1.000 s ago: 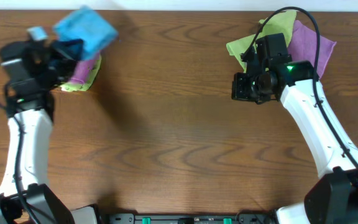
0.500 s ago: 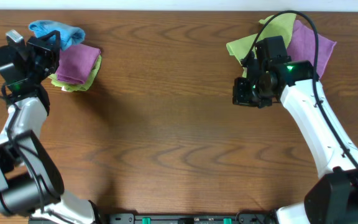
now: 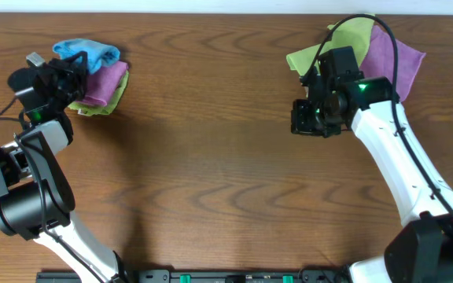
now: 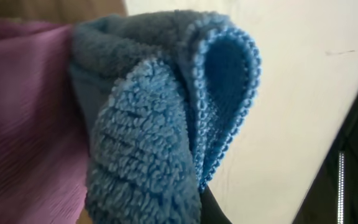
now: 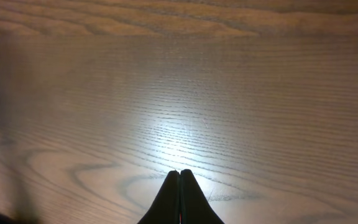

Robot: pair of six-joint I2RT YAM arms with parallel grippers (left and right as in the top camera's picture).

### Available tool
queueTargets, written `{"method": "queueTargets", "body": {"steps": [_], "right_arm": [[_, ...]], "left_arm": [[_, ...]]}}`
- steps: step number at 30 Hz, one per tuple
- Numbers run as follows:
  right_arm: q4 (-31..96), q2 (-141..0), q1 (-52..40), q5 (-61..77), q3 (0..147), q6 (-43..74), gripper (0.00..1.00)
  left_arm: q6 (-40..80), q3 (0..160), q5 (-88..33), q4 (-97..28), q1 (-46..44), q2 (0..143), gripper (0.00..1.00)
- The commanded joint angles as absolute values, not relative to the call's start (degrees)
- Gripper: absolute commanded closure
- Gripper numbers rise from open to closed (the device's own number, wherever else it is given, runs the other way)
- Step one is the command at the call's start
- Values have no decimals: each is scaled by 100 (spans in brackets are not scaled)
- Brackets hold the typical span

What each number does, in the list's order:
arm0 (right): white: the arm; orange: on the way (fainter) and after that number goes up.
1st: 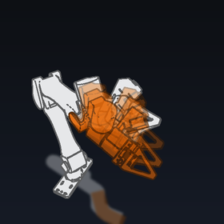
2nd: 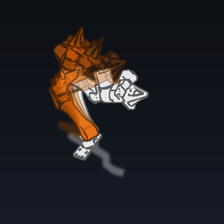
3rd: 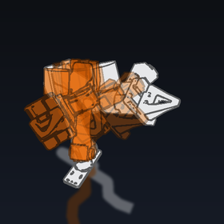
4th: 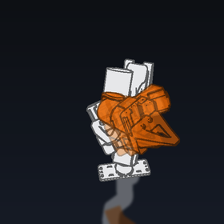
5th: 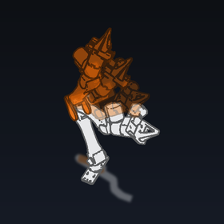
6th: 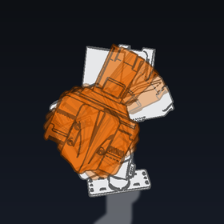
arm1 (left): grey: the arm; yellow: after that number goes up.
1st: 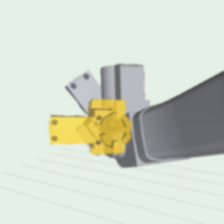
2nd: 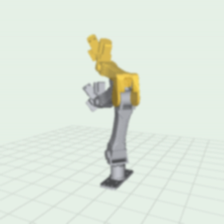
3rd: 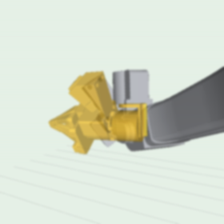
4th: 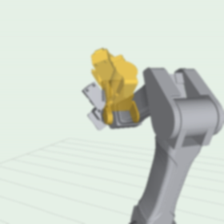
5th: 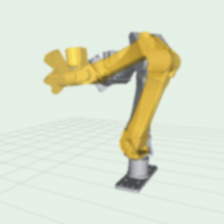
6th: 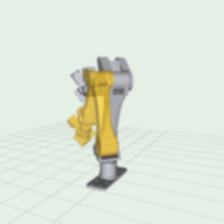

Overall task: Fold the cloth
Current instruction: 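Carry the blue cloth with the left gripper onto the pink-green stack, then release the blue cloth on the stack and withdraw the left gripper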

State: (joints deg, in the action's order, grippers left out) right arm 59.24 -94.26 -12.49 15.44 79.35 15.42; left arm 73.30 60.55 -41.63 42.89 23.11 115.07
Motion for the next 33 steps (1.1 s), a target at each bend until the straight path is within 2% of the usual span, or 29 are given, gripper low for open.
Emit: {"method": "queueTargets", "body": {"steps": [1,15,18,20,23,26,33], "right_arm": [[5918,-9327,-1286,1525,8003,1476,98],[5865,-9327,-1527,1522,8003,1476,98],[5837,-9327,-1619,1522,8003,1483,98],[5813,-9327,-1658,1522,8003,1542,98],[5802,-9327,-1710,1522,8003,1584,99],[5804,-9327,-1758,1522,8003,1584,98],[5811,-9327,-1839,1522,8003,1584,98]], "left_arm": [[7253,6134,-4456,4025,2327,11552,94],[6890,6128,-5513,3107,2941,11526,93],[6851,6128,-5599,3107,2950,11526,66],[6827,6128,-5658,3107,2950,11526,56],[6772,6128,-5798,3048,2950,11526,24],[6722,6128,-5913,2869,2976,11526,2],[6259,6128,-6206,1769,3157,11483,4]]}}
